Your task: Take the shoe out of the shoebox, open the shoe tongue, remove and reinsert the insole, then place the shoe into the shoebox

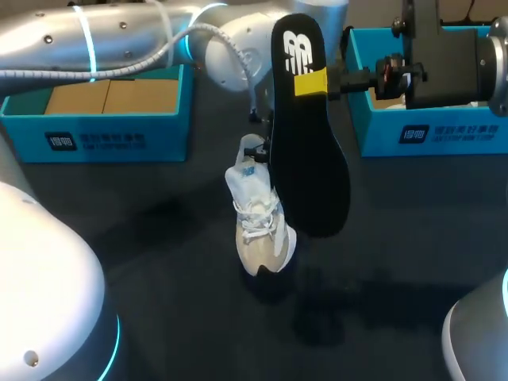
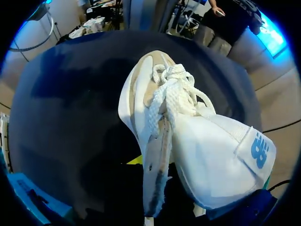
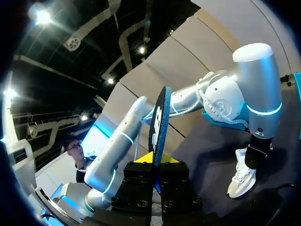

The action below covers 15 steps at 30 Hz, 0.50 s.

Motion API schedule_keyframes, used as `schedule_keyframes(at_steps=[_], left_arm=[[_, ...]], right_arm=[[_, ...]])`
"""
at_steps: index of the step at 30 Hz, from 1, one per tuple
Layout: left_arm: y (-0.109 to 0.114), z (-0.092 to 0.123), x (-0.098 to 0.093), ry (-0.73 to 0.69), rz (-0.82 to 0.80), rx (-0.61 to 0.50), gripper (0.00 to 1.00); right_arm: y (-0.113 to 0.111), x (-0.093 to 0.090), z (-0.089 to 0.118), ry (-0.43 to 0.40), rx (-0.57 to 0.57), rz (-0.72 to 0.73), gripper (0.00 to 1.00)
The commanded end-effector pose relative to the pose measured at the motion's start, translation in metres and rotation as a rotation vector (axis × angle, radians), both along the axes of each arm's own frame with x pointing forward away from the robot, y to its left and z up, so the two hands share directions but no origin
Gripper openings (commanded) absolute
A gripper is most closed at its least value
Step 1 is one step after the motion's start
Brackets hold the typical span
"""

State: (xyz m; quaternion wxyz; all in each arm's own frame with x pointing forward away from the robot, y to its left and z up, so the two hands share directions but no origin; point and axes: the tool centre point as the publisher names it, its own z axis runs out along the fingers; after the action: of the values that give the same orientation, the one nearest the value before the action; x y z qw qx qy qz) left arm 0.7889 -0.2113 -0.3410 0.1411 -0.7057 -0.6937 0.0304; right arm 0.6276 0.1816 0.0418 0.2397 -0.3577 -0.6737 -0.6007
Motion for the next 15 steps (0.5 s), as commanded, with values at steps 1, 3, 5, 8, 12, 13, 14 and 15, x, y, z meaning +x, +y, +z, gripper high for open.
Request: schedule_keyframes(at_steps=[1,3,5,8,12,13,14,15], left_arm=[[-0.01,-0.004,0.003,0.011,-0.028,0.05,0.0],[-0.011,-0.006,0.0,0.016,-0.03,0.052,0.0],[-0.012,-0.009,-0.005,0.017,-0.031,0.057,0.0],[-0.013,-0.013,-0.01,-0.002,-0.022,0.079,0.0],[-0.009,-0.019,-0.02,-0.032,0.003,0.103,0.0],[-0.007,-0.02,-0.021,-0.034,0.009,0.105,0.0],[-0.005,-0.02,-0.022,-0.03,0.013,0.104,0.0],[-0.003,-0.021,-0.023,-0.029,0.017,0.105,0.0]], right_arm=[[0.004,0.002,0.0,0.003,-0.003,0.0,0.0],[0.004,0.002,0.0,0.003,-0.003,0.0,0.0],[0.004,0.002,0.0,0.003,-0.003,0.0,0.0],[0.004,0.002,0.0,0.003,-0.003,0.0,0.0],[0.004,0.002,0.0,0.003,-0.003,0.0,0.0],[0.004,0.002,0.0,0.003,-0.003,0.0,0.0],[0.004,0.002,0.0,0.003,-0.003,0.0,0.0],[0.004,0.002,0.0,0.003,-0.003,0.0,0.0]])
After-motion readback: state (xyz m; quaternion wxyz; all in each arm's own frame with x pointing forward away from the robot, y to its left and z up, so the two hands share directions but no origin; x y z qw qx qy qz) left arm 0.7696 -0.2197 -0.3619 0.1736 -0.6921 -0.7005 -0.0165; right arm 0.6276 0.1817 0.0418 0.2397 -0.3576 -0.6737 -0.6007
